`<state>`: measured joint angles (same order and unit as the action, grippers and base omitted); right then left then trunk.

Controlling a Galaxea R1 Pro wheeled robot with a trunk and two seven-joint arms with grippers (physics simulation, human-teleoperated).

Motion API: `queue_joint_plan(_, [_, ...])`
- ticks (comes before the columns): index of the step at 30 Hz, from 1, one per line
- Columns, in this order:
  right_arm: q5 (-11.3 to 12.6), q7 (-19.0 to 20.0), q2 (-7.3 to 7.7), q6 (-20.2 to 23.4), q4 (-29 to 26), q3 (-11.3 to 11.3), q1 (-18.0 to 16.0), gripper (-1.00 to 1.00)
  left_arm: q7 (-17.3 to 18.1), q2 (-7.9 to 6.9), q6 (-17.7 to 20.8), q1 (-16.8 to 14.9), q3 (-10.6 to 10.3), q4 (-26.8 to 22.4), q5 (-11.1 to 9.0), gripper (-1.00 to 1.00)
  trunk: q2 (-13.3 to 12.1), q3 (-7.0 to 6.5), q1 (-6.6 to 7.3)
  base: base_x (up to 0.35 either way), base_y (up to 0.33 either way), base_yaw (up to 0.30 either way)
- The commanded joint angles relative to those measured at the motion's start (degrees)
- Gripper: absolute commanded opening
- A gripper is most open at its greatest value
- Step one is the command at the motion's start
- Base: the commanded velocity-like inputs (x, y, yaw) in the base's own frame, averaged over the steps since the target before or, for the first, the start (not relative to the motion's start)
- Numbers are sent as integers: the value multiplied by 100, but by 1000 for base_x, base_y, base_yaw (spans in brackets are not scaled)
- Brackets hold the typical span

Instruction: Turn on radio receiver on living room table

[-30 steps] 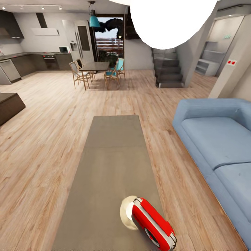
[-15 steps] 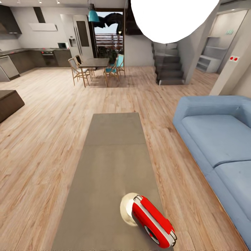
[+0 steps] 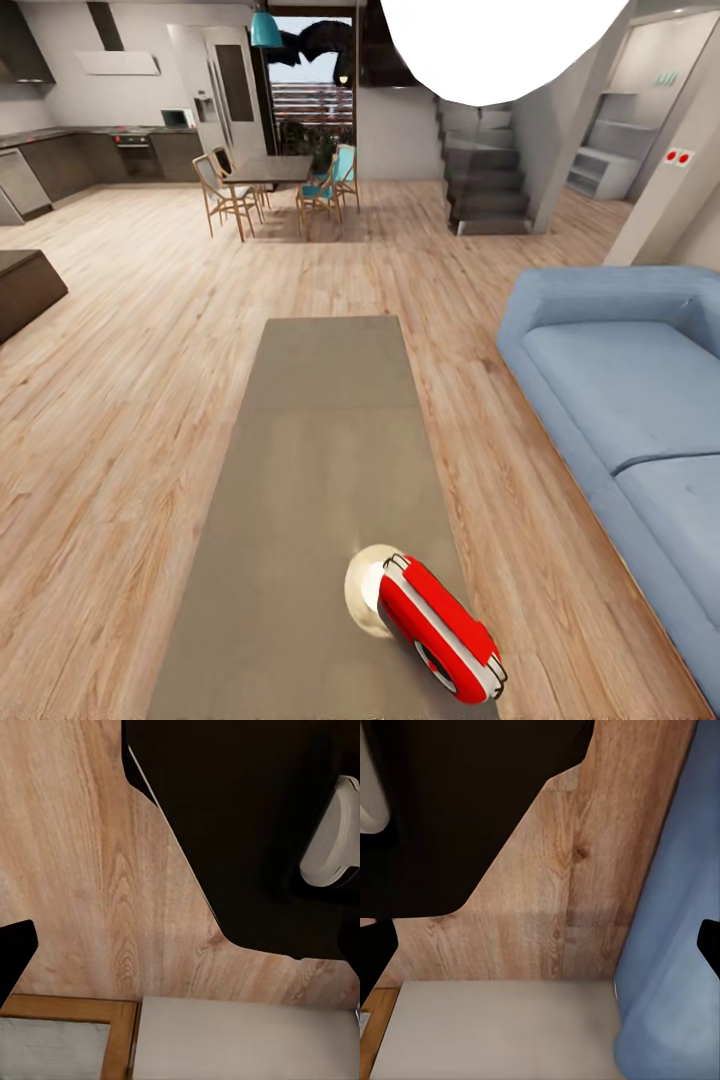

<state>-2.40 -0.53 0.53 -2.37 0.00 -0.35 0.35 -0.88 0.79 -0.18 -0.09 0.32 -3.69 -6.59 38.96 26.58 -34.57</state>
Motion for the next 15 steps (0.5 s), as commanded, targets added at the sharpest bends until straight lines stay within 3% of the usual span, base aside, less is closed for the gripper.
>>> queue_joint_plan(1, [0, 0, 0, 0, 0, 0, 0, 100, 0, 0, 0, 0, 1, 0, 0, 100, 0, 10, 0, 0, 0, 0])
queue_joint_plan(15, [0, 3, 0, 0, 0, 0, 0, 100, 0, 0, -3, 0, 1, 0, 0, 100, 0, 138, 0, 0, 0, 0])
